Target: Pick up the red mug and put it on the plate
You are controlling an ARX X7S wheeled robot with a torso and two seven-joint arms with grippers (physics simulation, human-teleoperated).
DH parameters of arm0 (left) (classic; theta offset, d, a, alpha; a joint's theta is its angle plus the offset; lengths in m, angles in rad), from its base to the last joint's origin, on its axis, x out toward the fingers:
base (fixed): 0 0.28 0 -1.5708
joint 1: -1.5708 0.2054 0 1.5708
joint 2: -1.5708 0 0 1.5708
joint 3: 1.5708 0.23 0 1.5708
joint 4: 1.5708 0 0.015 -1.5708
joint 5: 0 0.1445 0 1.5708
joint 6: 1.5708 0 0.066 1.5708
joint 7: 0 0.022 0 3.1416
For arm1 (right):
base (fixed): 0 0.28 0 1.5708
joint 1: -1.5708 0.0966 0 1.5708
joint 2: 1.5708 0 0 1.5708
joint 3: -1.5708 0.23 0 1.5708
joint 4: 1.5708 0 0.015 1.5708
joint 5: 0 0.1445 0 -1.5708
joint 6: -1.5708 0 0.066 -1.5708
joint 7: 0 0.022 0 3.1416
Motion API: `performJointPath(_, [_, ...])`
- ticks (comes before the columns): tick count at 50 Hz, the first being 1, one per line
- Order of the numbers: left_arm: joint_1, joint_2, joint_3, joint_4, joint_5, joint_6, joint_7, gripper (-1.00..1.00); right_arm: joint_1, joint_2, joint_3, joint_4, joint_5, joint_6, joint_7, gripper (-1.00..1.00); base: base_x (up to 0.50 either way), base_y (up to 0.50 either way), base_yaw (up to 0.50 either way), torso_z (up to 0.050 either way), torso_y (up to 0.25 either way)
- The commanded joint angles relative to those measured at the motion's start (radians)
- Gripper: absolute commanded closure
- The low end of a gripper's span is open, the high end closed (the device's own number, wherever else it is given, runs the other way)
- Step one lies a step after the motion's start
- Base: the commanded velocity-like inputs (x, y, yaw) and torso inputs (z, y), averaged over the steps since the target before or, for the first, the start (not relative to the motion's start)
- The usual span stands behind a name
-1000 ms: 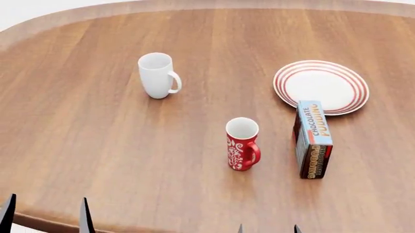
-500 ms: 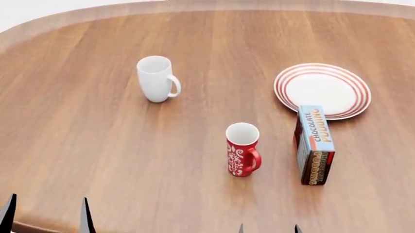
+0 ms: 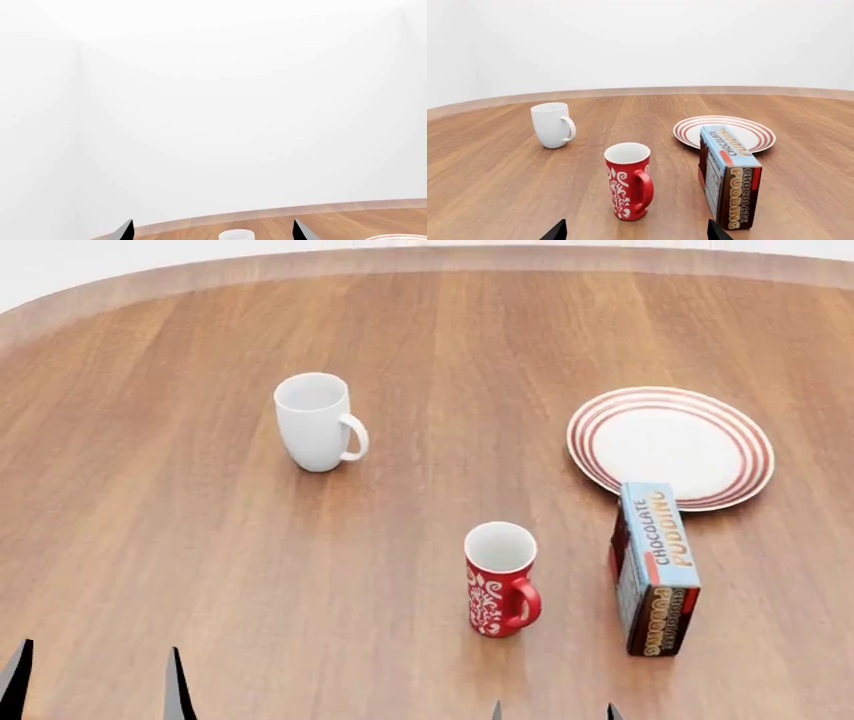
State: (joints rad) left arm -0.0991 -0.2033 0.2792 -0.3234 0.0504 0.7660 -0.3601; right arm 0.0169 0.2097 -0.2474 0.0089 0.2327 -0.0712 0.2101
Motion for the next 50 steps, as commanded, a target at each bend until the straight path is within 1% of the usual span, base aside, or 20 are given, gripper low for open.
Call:
performJointPath(1, [-0.001, -0.004, 0.006, 0.000, -0.003, 0.000, -0.004, -1.00, 0.001, 0.005, -0.005, -0.001, 0.005, 0.001, 0.004, -1.00, 0.14, 0.00, 0.00, 0.000, 0.000])
performJointPath(50, [-0.006, -0.017, 0.027, -0.003, -0.001, 0.005, -0.030, -1.00, 0.007, 0.017, -0.023, 0.009, 0.020, -0.014, 0.023, -1.00, 0.14, 0.00, 0.00, 0.000, 0.000])
